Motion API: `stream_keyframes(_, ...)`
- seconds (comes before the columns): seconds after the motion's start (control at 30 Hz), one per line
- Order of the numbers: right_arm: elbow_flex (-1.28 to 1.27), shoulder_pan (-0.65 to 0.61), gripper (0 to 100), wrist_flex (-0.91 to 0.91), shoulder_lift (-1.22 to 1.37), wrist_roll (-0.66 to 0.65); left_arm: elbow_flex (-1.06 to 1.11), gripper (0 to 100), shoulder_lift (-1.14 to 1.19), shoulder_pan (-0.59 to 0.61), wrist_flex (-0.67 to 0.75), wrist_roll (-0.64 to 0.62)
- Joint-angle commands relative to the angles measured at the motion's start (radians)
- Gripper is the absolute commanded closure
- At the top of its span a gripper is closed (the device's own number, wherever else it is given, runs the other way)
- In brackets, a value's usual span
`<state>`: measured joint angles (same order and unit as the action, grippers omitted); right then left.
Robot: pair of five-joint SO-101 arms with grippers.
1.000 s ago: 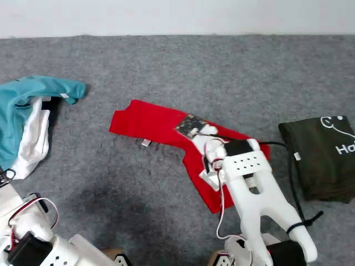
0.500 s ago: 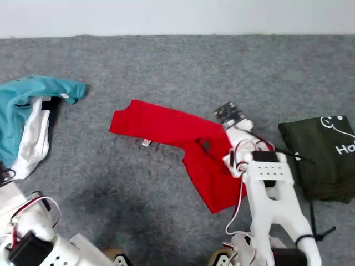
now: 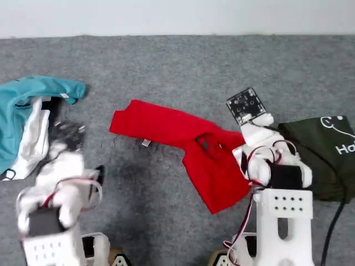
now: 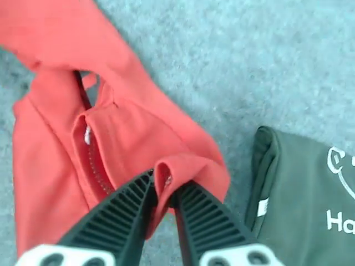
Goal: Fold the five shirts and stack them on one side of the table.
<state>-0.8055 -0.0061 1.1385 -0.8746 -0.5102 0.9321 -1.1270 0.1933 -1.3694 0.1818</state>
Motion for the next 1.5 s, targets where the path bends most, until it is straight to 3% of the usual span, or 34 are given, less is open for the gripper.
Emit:
stream_keyframes(0.0,-0.026,0.01,99.0,0.007,-0.05,-0.009,-0.14,77,0.281,-0.054,0.109,-0.055)
stream_keyframes(0.23,-0.061,0.01,99.0,0.008,-0.107,-0.014,-0.636,66,0.858,-0.149,-0.049,-0.028)
stream_keyframes(0.4,-0.098,0.01,99.0,0.008,-0.128,-0.014,-0.937,67,1.215,-0.161,-0.144,-0.026)
stream_keyframes(0.6,-0.11,0.01,99.0,0.008,-0.136,-0.014,-1.194,70,1.478,-0.175,-0.173,-0.074)
stream_keyframes(1.03,-0.114,0.01,99.0,0.008,-0.136,-0.014,-1.307,72,1.731,-0.279,-0.164,-0.081)
stream_keyframes(1.37,-0.115,0.007,99.0,0.008,-0.134,-0.014,-1.319,97,1.731,-0.272,-0.152,-0.081)
stream_keyframes(1.47,-0.115,0.007,99.0,0.008,-0.133,-0.014,-1.319,99,1.731,-0.272,-0.158,-0.081)
